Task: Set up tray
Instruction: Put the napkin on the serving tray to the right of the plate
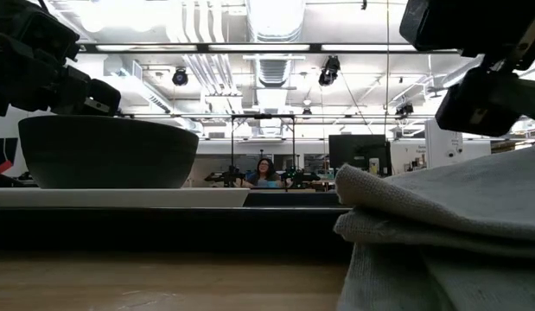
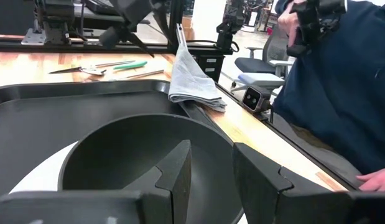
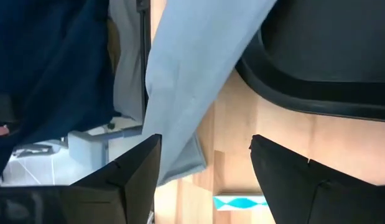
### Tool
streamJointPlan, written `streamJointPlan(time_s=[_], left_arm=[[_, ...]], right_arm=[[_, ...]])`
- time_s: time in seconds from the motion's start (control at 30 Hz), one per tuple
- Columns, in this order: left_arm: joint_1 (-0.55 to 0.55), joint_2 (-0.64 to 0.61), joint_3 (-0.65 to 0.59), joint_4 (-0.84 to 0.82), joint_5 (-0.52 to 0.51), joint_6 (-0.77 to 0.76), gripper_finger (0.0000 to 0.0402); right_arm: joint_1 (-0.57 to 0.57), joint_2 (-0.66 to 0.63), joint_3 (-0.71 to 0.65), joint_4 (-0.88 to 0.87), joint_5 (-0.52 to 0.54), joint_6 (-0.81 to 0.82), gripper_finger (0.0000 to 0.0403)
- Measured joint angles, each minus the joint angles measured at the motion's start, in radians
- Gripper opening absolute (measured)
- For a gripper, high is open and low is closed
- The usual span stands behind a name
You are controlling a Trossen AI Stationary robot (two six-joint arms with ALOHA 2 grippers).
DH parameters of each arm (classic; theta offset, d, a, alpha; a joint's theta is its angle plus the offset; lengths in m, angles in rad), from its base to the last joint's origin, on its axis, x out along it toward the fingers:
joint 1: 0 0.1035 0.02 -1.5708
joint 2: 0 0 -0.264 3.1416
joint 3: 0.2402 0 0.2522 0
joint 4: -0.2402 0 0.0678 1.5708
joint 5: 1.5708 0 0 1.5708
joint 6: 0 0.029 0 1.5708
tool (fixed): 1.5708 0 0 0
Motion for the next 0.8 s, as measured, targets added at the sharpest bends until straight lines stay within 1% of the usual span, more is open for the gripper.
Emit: streamJointPlan(time_s=[0.1,0.27,0.43,0.6,0.8], left_arm=[[0.0,0.0,0.0,0.0,0.0,0.0,0.0099],[0.0,0.0,0.0,0.0,0.0,0.0,0.0099],[0.0,0.0,0.0,0.0,0.0,0.0,0.0099],[0.0,0.0,0.0,0.0,0.0,0.0,0.0099],[0.0,0.004,0.0,0.0,0.0,0.0,0.0099]], right_arm=[[0.022,0.052,0.033,-0.003,0.0,0.006,0.0233],[0.028,0.121,0.066,-0.007,0.0,0.026,0.0237],[0.028,0.157,0.099,-0.006,-0.004,0.035,0.0239],[0.043,0.191,0.133,0.004,-0.002,0.06,0.0232],[0.07,0.232,0.142,-0.006,0.018,0.108,0.0226]])
